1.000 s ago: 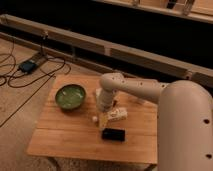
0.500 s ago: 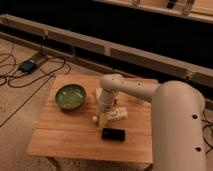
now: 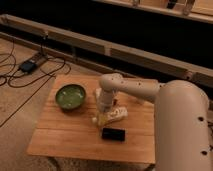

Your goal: Stand the bottle upright

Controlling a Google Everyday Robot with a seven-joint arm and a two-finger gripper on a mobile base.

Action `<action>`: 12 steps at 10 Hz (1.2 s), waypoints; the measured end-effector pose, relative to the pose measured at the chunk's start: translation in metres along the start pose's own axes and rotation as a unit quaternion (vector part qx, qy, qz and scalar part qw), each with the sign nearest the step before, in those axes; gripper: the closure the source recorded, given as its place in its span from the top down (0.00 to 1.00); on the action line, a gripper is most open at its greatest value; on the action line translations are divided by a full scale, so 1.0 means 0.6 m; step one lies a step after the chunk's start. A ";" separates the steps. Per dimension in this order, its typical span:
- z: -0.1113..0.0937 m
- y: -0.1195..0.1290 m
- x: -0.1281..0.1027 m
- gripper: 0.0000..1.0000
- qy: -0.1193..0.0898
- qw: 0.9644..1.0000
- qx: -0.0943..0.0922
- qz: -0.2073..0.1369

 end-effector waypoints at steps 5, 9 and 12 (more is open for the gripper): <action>-0.083 0.051 -0.074 0.00 -0.116 0.990 0.022 -0.080; -0.126 0.072 -0.095 0.00 -0.245 0.958 0.033 -0.142; -0.169 0.096 -0.106 0.00 -0.325 0.927 0.048 -0.182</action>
